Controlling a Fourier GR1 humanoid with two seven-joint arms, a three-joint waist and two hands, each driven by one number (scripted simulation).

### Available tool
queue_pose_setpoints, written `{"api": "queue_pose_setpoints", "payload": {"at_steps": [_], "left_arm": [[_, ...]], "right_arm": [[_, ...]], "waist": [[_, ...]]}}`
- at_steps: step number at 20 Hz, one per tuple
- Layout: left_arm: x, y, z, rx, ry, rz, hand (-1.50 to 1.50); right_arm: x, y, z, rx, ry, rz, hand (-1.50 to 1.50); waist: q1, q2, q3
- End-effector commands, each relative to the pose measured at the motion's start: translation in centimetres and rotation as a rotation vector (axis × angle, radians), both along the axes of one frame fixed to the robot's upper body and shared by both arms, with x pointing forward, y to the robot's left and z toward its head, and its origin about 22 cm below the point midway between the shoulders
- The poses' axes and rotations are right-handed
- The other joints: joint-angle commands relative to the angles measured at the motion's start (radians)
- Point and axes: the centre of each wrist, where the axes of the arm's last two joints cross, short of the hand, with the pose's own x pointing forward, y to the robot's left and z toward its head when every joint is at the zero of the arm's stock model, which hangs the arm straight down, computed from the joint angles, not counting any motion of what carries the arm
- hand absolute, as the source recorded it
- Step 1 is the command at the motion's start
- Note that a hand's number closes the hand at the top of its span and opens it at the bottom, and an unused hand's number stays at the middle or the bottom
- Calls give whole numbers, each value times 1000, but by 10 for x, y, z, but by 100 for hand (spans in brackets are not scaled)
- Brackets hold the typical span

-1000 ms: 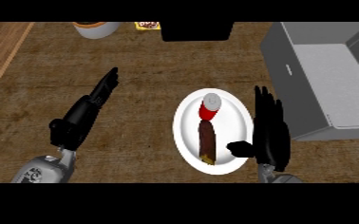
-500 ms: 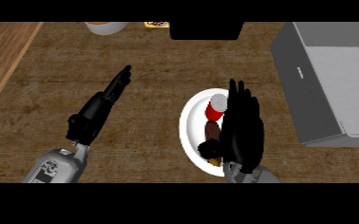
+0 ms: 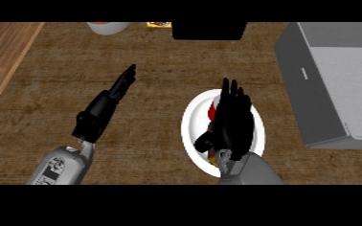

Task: Pick the can from the plate and place it in the cardboard box

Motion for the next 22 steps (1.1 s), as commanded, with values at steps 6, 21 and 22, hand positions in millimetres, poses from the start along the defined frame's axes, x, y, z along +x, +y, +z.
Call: {"api": "queue_pose_setpoints", "payload": {"at_steps": [6,21,22], "left_arm": [[10,-2,-15,-7,-2,13,0],[-2,10,1,-7,-6,-1,0],[2,-8,-10,-10,5,4,0]], "right_arm": [[22,7,-11,-5,70,-191,-150],[35,14,-20,11,156,-190,-150],[35,5,-36,9,162,-184,-150]], "waist": [[-9,2,1],[4,0,1],[-7,2,1]]}}
